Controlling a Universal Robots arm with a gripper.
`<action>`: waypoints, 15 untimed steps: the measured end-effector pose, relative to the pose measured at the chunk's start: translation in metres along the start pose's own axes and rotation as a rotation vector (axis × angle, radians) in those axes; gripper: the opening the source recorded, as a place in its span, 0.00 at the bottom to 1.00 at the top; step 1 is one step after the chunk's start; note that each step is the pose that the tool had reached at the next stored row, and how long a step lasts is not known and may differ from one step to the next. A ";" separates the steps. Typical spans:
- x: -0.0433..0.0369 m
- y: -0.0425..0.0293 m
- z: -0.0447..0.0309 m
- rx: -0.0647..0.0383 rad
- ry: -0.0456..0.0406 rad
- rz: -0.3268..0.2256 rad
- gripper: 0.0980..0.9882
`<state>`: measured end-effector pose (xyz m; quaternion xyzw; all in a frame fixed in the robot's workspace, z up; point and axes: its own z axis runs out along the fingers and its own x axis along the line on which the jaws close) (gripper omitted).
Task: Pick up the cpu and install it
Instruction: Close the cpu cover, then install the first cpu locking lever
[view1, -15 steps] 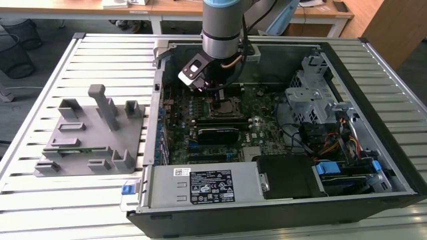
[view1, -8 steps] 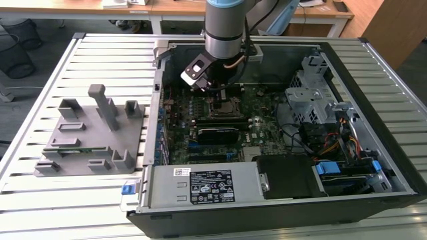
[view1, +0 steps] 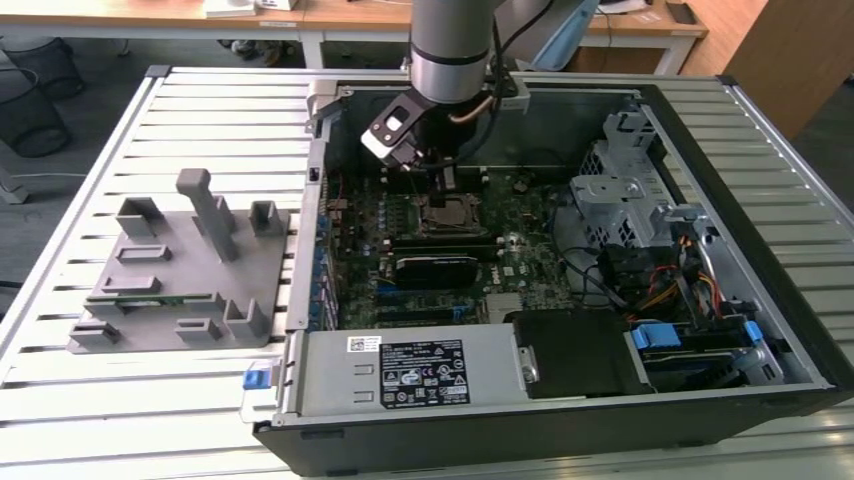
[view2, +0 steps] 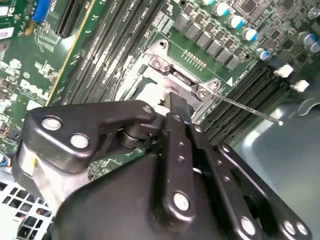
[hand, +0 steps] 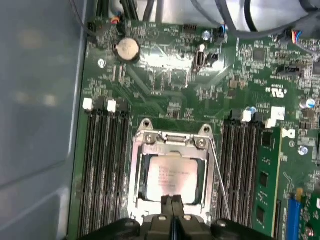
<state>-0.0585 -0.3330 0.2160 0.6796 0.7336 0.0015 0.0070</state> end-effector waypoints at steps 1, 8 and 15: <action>-0.0002 0.0020 0.0000 0.000 -0.0001 0.000 0.01; -0.0010 0.0126 0.0003 0.001 -0.0002 0.000 0.01; -0.0015 0.0183 0.0003 0.001 -0.0002 0.000 0.01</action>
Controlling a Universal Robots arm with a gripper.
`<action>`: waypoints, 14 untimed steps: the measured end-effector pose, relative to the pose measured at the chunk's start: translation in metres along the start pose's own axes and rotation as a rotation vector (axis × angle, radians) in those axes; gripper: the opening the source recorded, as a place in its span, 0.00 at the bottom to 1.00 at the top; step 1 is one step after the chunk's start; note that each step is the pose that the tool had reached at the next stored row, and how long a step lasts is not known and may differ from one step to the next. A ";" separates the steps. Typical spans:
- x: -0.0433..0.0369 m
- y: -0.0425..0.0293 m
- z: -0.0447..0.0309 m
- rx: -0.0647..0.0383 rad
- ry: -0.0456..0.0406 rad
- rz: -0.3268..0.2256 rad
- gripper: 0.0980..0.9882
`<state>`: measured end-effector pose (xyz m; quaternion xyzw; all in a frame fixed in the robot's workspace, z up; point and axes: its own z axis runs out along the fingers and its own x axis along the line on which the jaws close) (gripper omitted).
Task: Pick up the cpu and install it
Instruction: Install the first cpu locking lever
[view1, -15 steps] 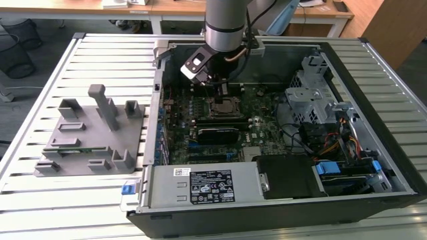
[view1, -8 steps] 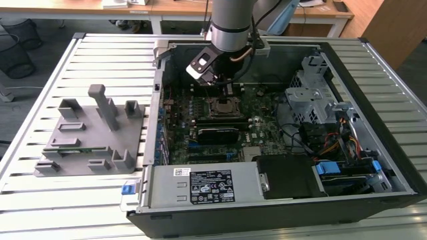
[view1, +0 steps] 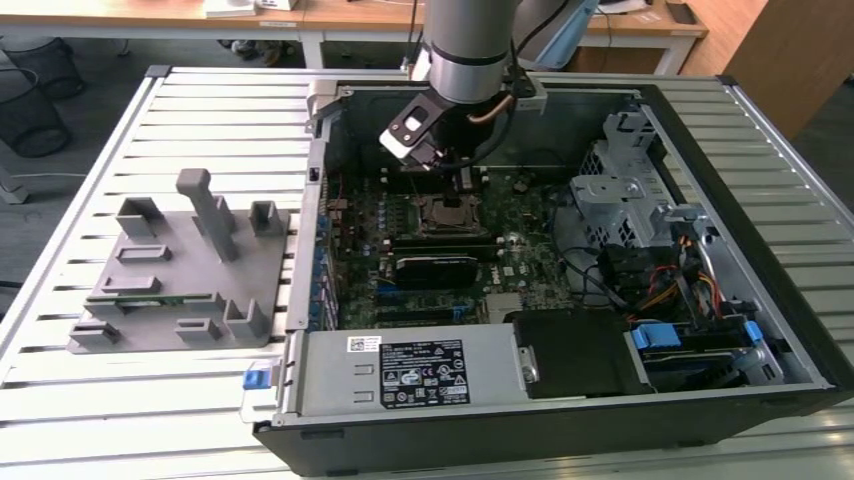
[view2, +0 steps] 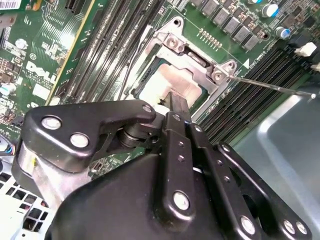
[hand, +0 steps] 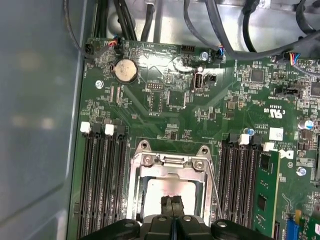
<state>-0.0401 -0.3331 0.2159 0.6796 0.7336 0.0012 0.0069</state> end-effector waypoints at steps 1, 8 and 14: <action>0.0000 0.0001 0.0000 0.000 0.0000 0.000 0.01; 0.0000 0.0002 -0.0026 0.000 -0.0001 0.000 0.01; -0.0002 0.0004 -0.0236 0.000 0.0000 0.000 0.01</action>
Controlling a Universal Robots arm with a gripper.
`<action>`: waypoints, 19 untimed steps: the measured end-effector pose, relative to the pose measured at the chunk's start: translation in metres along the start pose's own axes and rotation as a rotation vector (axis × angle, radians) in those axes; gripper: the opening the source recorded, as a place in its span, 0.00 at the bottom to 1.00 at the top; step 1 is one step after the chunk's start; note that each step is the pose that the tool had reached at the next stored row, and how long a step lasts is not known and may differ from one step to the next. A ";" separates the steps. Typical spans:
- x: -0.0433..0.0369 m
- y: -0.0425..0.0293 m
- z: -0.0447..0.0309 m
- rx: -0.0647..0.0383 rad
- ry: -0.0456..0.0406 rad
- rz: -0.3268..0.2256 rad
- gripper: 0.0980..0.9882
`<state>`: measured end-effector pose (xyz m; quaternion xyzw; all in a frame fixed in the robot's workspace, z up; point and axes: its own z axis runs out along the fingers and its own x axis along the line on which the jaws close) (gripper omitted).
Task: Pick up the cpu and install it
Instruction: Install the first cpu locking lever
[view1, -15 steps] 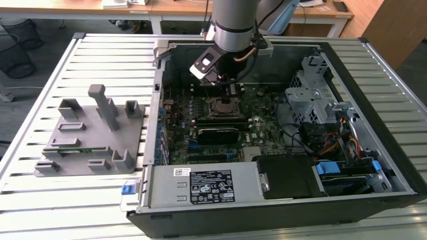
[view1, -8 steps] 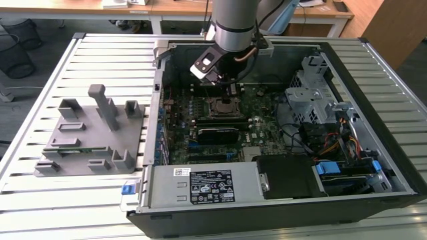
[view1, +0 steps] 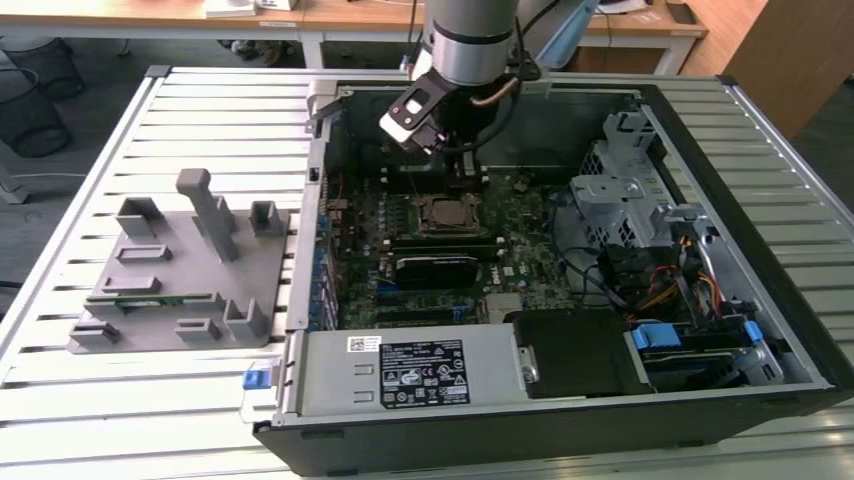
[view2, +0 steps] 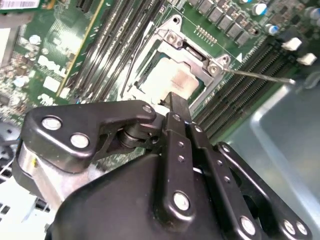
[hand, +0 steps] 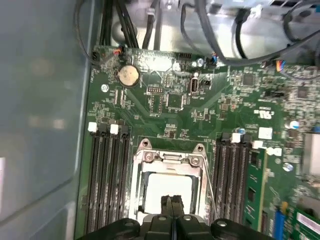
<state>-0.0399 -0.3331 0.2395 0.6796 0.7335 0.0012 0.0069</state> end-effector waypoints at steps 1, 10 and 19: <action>0.0000 0.0001 -0.0042 0.000 0.0000 0.000 0.01; -0.0002 -0.0001 -0.0270 -0.002 -0.0001 0.000 0.01; -0.0002 -0.0003 -0.0268 -0.003 0.0016 -0.148 0.01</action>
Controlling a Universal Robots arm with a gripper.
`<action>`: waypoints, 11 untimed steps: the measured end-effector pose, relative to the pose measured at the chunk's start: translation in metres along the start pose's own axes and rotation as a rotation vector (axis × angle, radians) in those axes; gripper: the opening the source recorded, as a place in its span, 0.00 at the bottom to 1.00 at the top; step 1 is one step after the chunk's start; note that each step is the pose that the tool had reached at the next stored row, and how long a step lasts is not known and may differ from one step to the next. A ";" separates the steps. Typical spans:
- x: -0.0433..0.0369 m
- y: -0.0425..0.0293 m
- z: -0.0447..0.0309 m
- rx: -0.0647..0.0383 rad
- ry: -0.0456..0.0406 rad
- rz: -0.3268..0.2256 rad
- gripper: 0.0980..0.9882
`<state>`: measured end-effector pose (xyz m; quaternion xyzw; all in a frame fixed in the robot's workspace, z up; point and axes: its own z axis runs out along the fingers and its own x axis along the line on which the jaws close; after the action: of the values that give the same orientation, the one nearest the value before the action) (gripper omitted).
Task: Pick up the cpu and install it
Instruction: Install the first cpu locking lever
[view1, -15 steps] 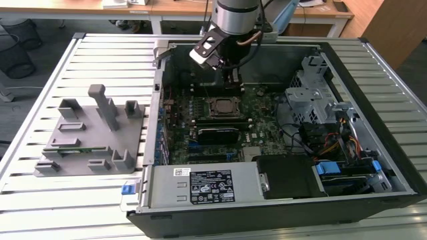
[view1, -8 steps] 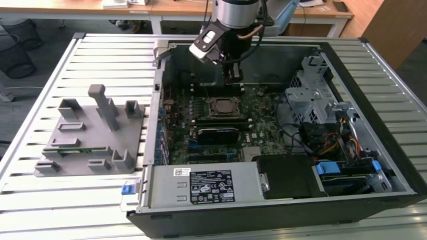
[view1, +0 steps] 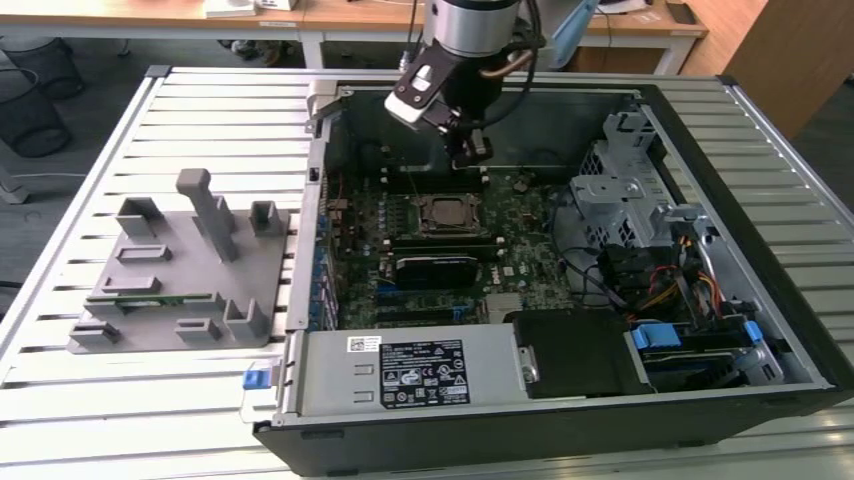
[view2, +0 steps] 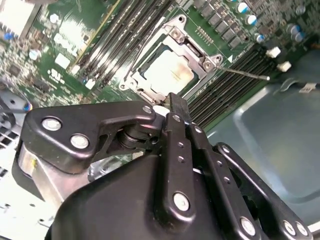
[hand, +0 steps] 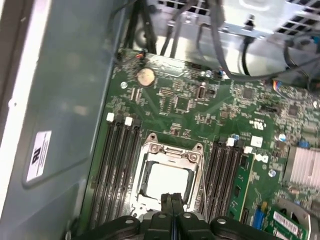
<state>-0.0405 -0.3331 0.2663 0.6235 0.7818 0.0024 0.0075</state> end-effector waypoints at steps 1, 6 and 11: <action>0.0000 0.0000 0.0001 0.000 0.0002 -0.018 0.01; 0.0000 0.0000 0.0002 -0.001 0.0015 -0.109 0.01; 0.0000 0.0000 0.0003 -0.002 0.0026 -0.200 0.01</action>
<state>-0.0405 -0.3331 0.2660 0.5423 0.8401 0.0032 0.0072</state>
